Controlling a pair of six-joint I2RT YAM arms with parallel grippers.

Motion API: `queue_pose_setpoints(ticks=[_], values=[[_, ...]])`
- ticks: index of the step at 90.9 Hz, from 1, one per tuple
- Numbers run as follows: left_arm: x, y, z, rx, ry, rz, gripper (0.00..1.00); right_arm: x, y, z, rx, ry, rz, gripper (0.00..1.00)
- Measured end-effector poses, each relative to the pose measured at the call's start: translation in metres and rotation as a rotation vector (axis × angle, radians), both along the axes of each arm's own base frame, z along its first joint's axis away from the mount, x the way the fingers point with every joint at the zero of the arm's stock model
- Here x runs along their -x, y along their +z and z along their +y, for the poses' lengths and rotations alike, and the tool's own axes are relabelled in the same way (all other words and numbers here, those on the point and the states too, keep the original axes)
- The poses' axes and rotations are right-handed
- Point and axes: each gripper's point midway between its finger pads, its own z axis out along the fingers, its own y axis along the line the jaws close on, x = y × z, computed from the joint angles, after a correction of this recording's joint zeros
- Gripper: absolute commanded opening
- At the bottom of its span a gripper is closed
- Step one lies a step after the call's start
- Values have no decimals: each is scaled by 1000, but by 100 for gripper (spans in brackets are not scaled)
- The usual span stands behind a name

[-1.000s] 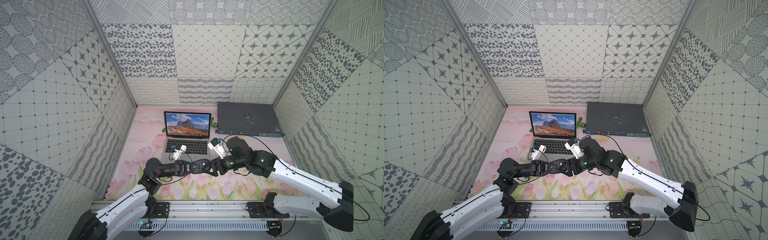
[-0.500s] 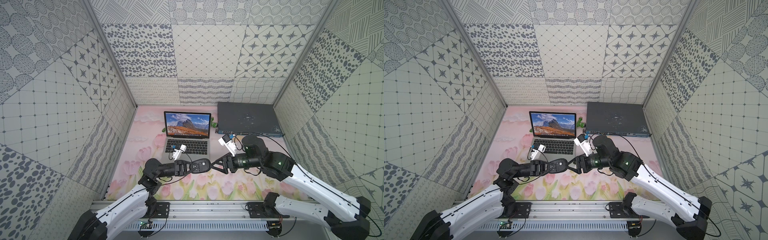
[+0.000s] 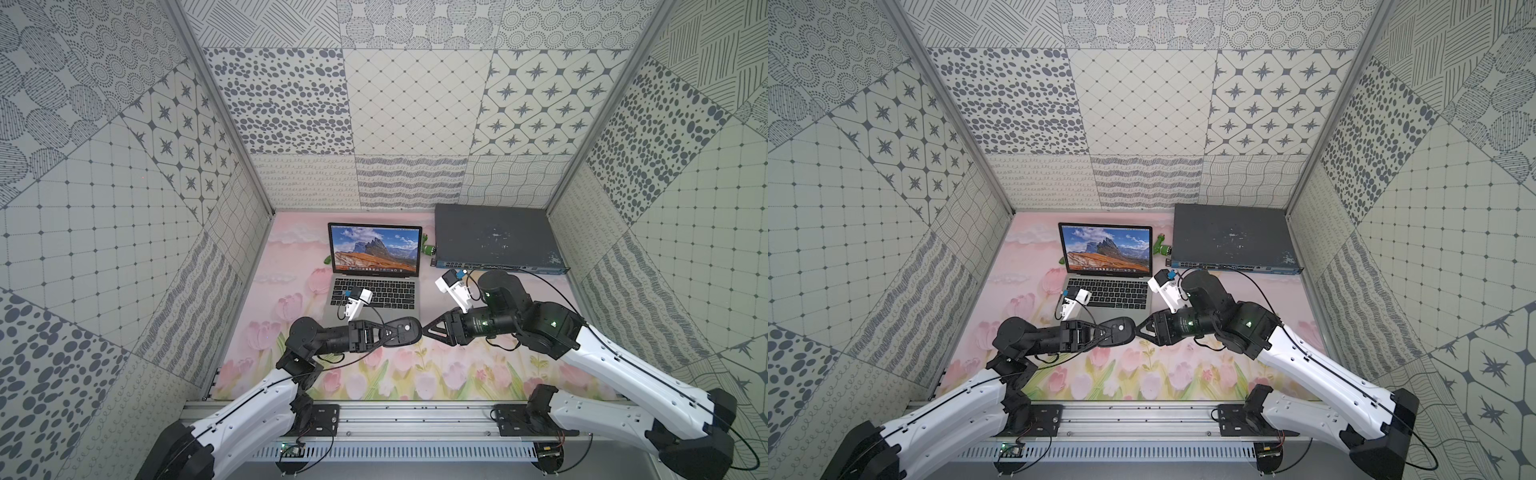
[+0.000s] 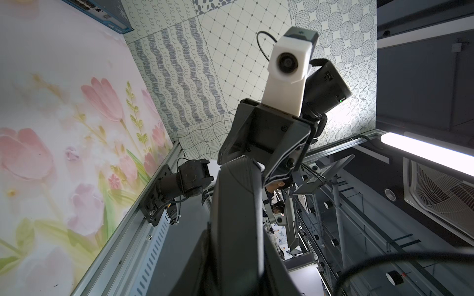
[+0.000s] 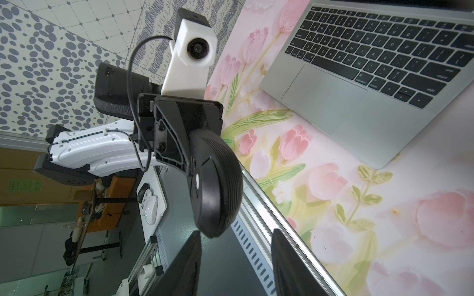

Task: Remove the wireless mouse receiver from the laptop
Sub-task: Close the lid on the mouse.

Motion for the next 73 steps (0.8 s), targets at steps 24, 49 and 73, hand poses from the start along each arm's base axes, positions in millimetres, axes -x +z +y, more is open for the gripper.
queue_pose_setpoints(ticks=[24,49,73], values=[[0,0,0,-1,0,2,21,-2,-5,5,9,6,15,46],[0,-1,0,-3,2,6,21,-2,-7,9,-6,22,21,45],[0,-4,0,-6,2,15,21,-1,-12,16,-25,43,34,44]])
